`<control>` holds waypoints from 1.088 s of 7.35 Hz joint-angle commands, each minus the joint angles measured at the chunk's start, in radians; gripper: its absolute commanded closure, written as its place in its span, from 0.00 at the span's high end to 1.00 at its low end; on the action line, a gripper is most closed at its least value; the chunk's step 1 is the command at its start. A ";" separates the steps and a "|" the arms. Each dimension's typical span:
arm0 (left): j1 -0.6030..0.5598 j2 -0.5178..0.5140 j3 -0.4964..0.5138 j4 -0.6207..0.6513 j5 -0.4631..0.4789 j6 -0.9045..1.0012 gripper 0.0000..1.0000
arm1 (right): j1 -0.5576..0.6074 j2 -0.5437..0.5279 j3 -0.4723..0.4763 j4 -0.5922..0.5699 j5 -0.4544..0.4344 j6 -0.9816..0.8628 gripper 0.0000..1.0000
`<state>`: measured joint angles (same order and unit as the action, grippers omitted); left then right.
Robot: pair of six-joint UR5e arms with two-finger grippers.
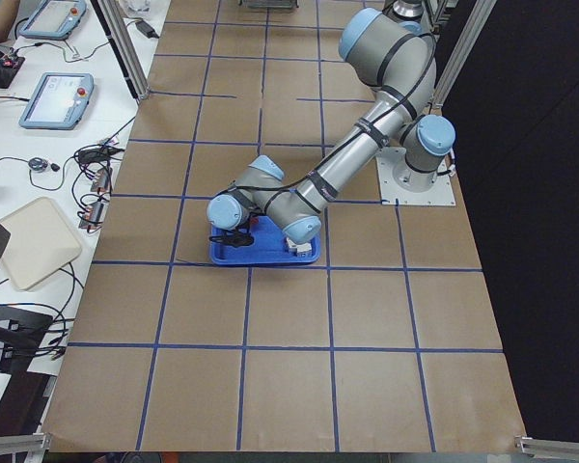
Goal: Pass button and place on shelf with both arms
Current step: 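Reach the left gripper into the tray and close on the red button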
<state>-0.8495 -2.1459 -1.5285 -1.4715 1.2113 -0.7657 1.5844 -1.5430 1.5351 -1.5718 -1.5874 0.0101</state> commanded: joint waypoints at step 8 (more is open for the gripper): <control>0.012 -0.038 -0.051 0.100 0.002 0.031 0.90 | 0.000 0.001 0.010 -0.002 0.000 0.004 1.00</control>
<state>-0.8376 -2.1825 -1.5799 -1.3742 1.2132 -0.7348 1.5846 -1.5417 1.5424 -1.5733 -1.5877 0.0124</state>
